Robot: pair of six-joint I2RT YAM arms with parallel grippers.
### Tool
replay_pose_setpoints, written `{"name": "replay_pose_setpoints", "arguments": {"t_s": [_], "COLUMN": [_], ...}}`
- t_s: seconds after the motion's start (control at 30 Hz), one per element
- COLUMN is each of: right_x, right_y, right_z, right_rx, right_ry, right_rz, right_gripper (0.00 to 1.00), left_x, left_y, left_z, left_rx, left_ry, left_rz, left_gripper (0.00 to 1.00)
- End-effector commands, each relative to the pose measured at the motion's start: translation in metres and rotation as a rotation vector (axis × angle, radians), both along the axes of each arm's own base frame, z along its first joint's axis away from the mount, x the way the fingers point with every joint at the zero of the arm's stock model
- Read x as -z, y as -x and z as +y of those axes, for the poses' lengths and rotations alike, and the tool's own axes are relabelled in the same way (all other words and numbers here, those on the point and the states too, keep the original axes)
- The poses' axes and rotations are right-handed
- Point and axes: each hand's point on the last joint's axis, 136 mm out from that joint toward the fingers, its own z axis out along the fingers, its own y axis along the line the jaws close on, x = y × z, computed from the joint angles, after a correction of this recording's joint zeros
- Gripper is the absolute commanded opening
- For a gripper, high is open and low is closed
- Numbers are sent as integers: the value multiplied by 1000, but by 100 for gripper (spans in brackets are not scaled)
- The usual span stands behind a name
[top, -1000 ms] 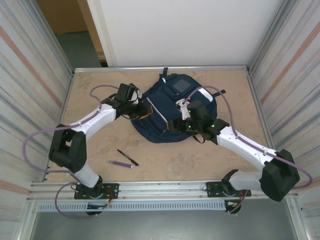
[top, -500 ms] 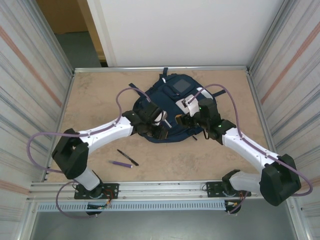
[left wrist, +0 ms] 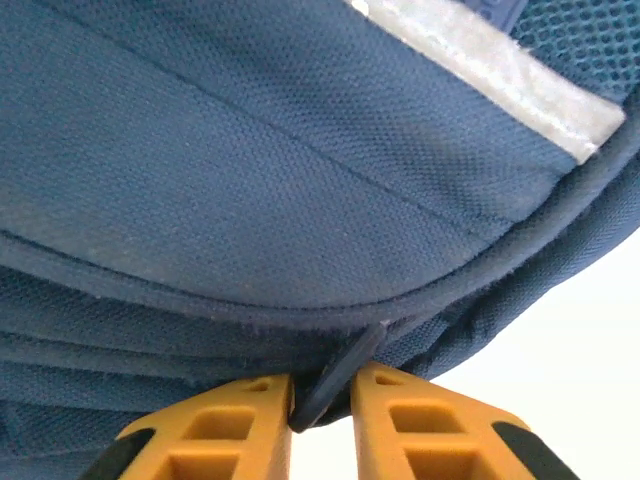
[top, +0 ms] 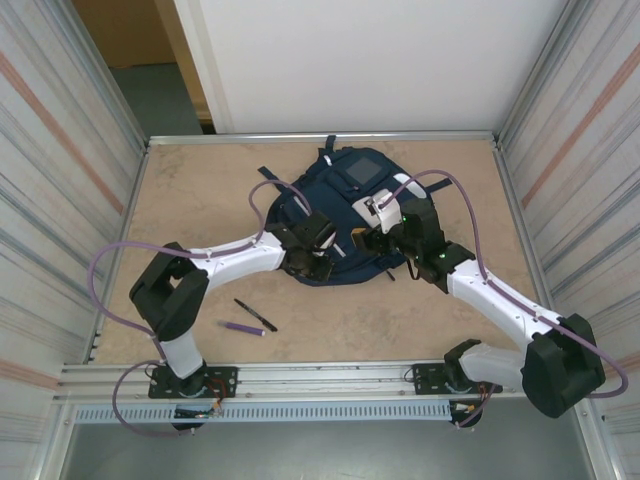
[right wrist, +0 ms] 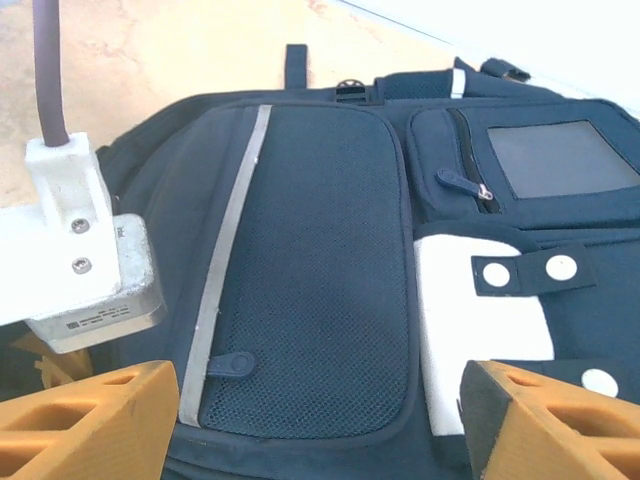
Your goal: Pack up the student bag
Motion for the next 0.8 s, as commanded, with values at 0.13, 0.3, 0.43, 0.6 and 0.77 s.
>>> {"name": "replay_pose_setpoints", "arguments": {"t_s": [0.13,0.3,0.43,0.6,0.77], "right_x": [-13,-9,-6,-12,11], "right_y": [4,4,14,63,48], "right_z": [1,-3,8,59,65], "right_rx": [-17,-1,-112,-610,-679], "right_ry": [-28,-33,12,93,231], "right_rz": [-31,-54,-48,-351,-293], "right_gripper": [73,74,78,84,83], "left_x": [-13,-34,-56,-76,-85], "left_y": [-14,-12,-14,-14,-13], "left_z": [-15,-18,-12,-8,-13], "left_rx": [-8,50,88,145,169], "left_ry": [50,87,166,284,323], "left_rz": [-65,-109,-184,-277,-302], "left_gripper": [2,0,0,0,0]}}
